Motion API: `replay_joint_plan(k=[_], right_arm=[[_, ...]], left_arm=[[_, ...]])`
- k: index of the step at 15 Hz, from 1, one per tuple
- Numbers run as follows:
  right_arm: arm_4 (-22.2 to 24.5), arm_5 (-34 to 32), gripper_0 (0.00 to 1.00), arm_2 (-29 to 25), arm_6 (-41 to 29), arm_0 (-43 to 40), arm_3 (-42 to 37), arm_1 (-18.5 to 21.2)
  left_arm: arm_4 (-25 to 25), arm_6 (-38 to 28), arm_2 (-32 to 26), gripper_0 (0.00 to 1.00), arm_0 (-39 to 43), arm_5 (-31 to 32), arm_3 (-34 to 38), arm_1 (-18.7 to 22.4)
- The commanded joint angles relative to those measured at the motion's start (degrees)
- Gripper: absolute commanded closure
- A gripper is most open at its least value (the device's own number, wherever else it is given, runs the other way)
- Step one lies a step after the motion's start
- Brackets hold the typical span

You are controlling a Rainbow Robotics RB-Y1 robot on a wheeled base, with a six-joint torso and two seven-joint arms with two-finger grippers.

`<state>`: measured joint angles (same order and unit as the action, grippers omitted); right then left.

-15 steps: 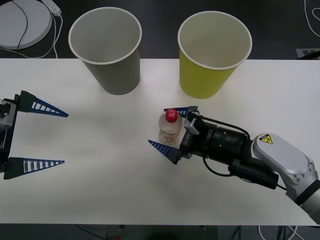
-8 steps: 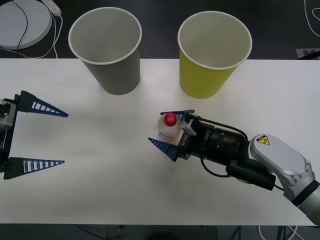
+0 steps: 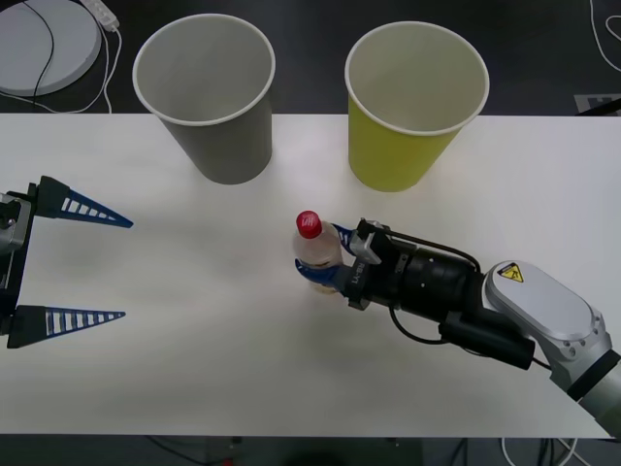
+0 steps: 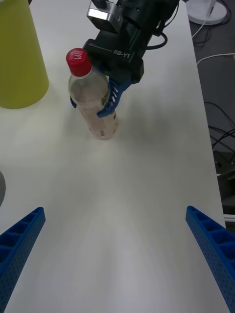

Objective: Put the can into the green bin and the plastic bottle into the gray bin

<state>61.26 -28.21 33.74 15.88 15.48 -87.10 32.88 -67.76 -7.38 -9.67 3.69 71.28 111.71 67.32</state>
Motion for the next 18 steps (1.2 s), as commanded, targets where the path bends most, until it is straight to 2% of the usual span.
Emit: replay_joint_plan(k=[1,10,18], right_arm=[[0.0,0.0,1.00,-0.1,-0.1,-0.1,-0.1,0.3],[-4.3,-0.3,1.00,-0.2,-0.6,-0.1,-2.4,3.1],[-9.1,-0.4,1.00,-0.3,-4.0,-0.2,-5.8,6.8]], left_arm=[[0.0,0.0,0.0,0.00,0.0,0.0,0.0,0.0],[0.0,0.0,0.0,0.00,0.0,0.0,0.0,0.0],[0.0,0.0,0.0,0.00,0.0,0.0,0.0,0.0]])
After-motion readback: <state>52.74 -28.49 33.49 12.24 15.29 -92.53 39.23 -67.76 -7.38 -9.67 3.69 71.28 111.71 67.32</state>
